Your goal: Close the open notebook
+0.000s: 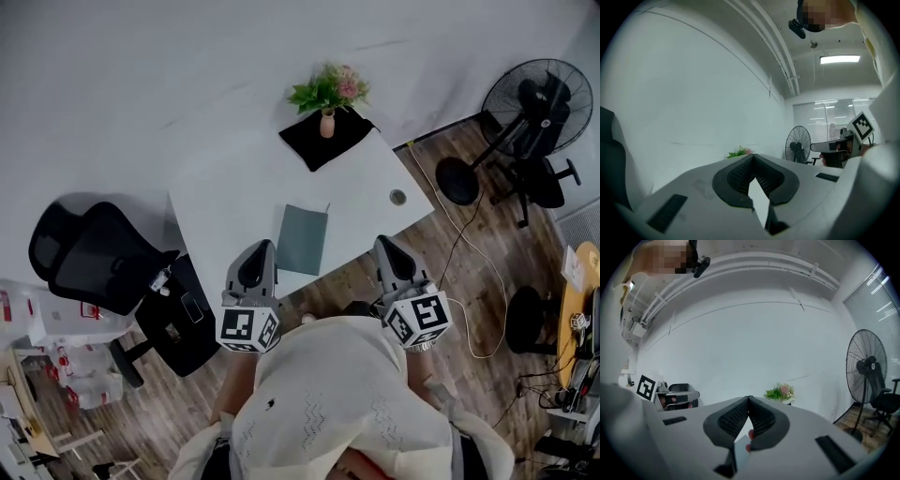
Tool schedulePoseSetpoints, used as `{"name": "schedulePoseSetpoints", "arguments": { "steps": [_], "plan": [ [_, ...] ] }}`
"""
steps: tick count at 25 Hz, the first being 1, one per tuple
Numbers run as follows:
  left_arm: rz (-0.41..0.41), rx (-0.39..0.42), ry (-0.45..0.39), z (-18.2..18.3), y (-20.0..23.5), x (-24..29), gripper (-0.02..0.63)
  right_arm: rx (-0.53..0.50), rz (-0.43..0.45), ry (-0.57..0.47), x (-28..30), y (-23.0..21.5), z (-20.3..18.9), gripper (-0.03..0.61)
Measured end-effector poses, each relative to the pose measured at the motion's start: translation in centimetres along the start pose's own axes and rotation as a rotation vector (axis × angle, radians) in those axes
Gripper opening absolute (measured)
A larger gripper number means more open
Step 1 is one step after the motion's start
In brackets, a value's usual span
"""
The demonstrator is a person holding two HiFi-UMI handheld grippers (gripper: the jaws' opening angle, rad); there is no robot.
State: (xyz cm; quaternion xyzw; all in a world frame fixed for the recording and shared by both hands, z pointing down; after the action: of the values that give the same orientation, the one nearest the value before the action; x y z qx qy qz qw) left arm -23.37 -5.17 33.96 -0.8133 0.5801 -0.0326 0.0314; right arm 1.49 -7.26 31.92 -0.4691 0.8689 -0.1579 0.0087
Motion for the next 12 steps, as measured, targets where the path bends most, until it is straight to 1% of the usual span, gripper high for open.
{"name": "schedulePoseSetpoints", "arguments": {
  "steps": [4,12],
  "plan": [
    [0.005,0.0,0.002,-0.05,0.36,-0.17,0.012,0.01,0.005,-0.009,0.22,0.43,0.01,0.0],
    [-0.015,-0.002,-0.006,0.08,0.33,-0.01,0.012,-0.01,0.01,-0.021,0.24,0.97,0.48,0.0]
  ]
}}
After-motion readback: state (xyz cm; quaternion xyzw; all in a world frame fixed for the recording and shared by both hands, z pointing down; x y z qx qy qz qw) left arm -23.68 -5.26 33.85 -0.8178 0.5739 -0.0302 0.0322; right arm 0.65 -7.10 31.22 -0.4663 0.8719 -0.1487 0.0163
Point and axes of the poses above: the fingertips, and each gripper's own axes: x forward along the fingers, y to its left, z out of its top, the point moved 5 cm from there along -x, backward along the fingers, and after that the axes turned 11 degrees about x, right-handed, at the moved point
